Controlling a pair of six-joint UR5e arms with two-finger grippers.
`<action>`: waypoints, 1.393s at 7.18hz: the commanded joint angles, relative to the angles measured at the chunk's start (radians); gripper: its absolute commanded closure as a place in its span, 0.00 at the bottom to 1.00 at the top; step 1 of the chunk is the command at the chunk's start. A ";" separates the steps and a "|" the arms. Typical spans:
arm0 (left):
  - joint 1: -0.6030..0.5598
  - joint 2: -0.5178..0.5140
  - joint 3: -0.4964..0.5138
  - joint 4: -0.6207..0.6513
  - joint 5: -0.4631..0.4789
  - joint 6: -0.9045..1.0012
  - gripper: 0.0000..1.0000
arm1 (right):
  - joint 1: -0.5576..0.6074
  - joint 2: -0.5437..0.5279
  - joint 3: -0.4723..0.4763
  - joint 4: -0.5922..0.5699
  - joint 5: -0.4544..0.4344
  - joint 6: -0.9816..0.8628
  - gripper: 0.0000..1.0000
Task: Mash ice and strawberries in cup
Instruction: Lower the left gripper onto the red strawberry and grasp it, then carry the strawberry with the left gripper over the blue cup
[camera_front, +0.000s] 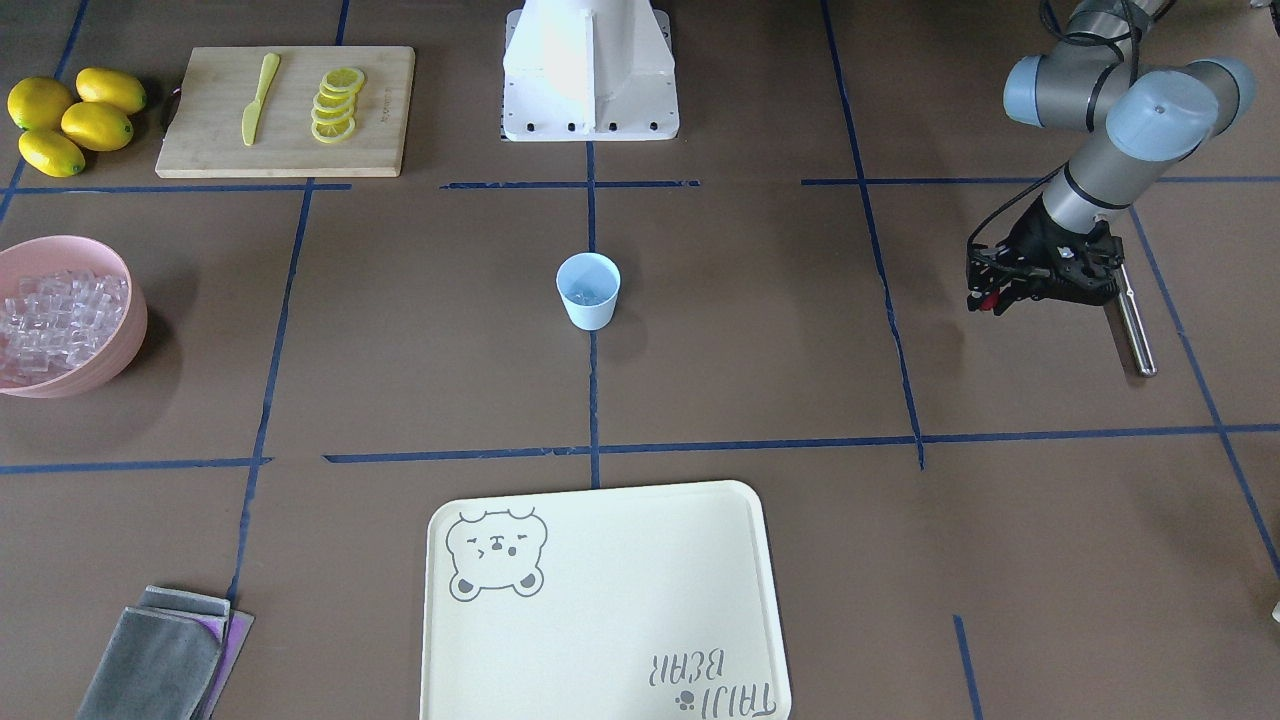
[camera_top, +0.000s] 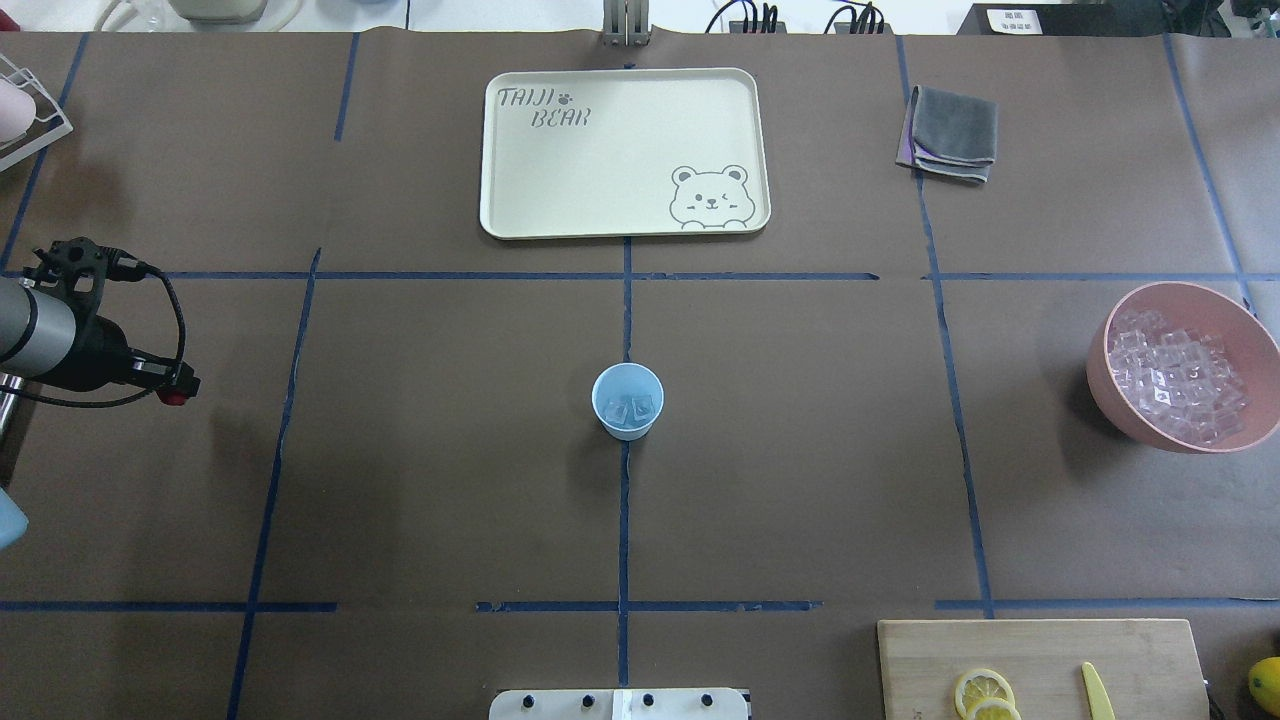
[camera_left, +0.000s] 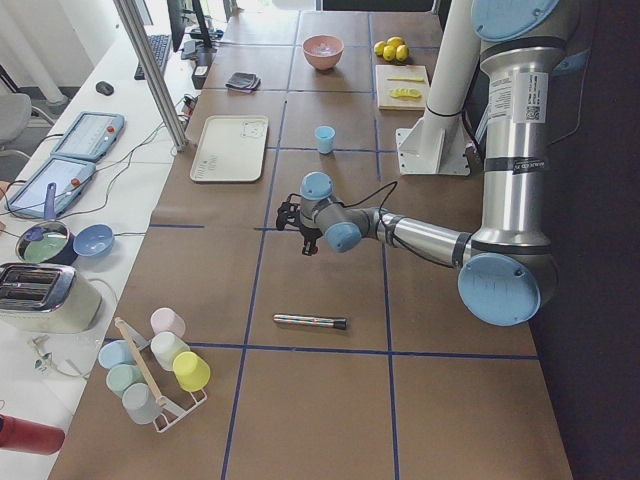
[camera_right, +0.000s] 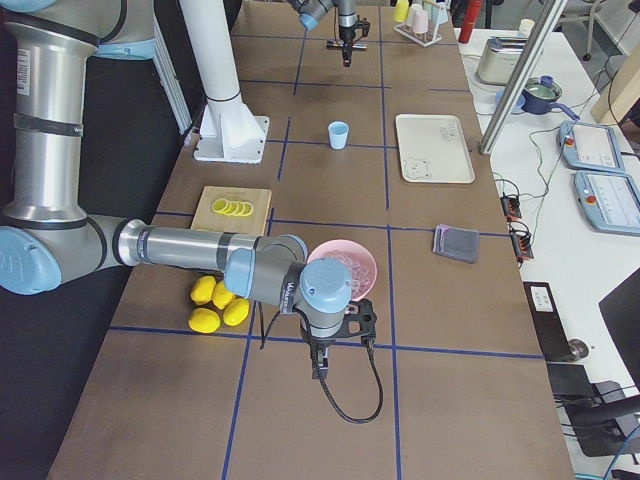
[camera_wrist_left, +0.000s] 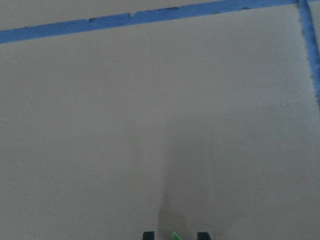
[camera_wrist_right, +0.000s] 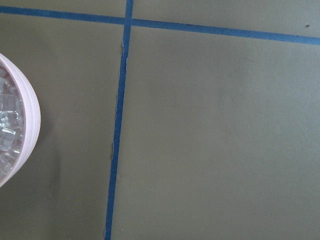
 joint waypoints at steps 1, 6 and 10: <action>-0.006 -0.093 -0.221 0.352 0.000 0.001 1.00 | 0.000 -0.001 0.006 0.002 0.000 0.000 0.00; 0.175 -0.678 -0.267 0.867 0.095 -0.364 1.00 | 0.000 -0.001 0.006 0.018 -0.002 0.000 0.00; 0.370 -0.941 0.058 0.789 0.312 -0.594 1.00 | 0.000 -0.001 0.006 0.018 -0.002 0.000 0.00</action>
